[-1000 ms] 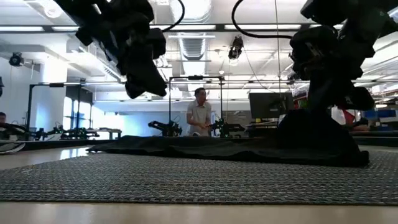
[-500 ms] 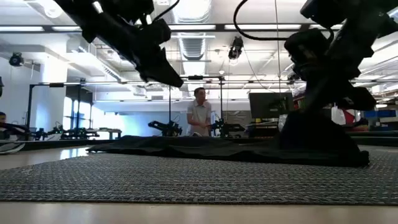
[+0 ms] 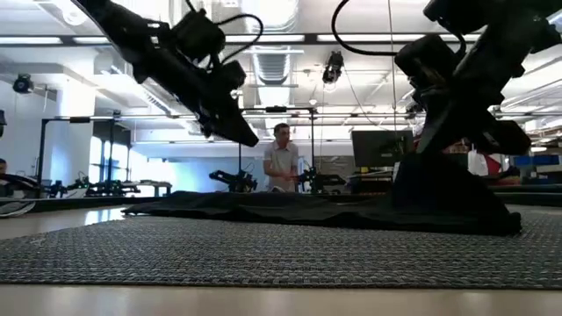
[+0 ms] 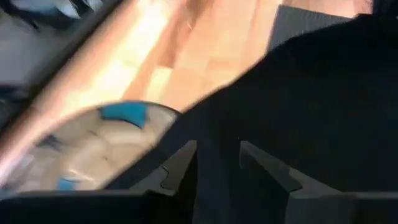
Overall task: Set table place
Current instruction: Fold the black napkin
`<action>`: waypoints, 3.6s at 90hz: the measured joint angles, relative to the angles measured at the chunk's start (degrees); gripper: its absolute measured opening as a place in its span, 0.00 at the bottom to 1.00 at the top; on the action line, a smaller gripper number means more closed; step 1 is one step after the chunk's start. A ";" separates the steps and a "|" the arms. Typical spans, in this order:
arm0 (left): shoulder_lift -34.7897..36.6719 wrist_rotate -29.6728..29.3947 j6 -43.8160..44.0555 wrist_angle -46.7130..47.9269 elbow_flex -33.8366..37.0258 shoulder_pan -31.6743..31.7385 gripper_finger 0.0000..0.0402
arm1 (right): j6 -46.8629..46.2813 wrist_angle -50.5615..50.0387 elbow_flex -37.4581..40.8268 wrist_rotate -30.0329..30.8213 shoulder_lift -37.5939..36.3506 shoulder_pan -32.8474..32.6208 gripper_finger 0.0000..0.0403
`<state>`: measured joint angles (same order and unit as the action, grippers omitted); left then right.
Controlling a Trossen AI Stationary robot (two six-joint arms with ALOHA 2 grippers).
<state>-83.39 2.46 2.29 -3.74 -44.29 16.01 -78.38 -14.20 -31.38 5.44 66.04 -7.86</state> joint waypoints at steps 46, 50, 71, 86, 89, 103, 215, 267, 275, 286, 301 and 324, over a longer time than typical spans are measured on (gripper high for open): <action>-0.96 2.11 10.72 -0.12 0.02 -0.59 0.23 | 8.68 -0.01 0.00 2.19 0.00 0.00 0.00; -0.96 2.91 11.75 -0.12 0.02 -0.59 0.23 | 9.03 0.04 0.00 2.19 0.00 0.00 0.00; -0.96 5.88 13.51 0.14 0.02 -1.43 0.20 | 10.61 0.86 0.00 2.15 -0.04 0.00 0.00; -0.94 6.06 13.51 0.14 0.02 -3.87 0.20 | 10.96 1.73 0.00 2.17 -0.63 0.00 0.00; -0.94 6.07 13.51 0.14 0.02 -4.48 0.20 | 11.01 1.82 0.00 2.17 -0.83 0.00 0.00; -0.94 6.05 13.51 0.16 0.04 -6.80 0.21 | 11.79 3.56 0.00 2.17 -1.55 0.00 0.00; -0.90 5.59 13.92 0.80 0.09 -8.88 0.19 | 16.45 6.83 -0.02 9.71 -15.43 0.00 0.00; -1.81 -1.97 7.31 -14.04 -2.48 -21.93 0.19 | 16.45 7.22 -0.02 11.11 -15.37 0.00 0.00; -4.18 -3.68 -0.16 -8.50 -6.66 -24.67 0.18 | 16.45 7.15 -0.02 11.13 -15.36 0.00 0.00; -10.80 -7.80 -9.99 4.65 -17.42 -27.69 0.15 | 16.45 7.35 -0.02 11.13 -15.34 0.00 0.00; -22.70 -17.46 -16.98 25.83 -35.48 -29.44 0.12 | 16.17 7.39 -0.02 11.24 -15.34 0.01 0.00; -35.17 -11.85 -15.65 37.06 -49.63 -30.40 0.15 | 16.51 12.90 -0.02 11.31 -15.32 0.39 0.00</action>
<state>-118.56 -9.39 -13.36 33.32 -93.93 -14.39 -61.88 -1.30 -31.40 16.76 50.72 -7.46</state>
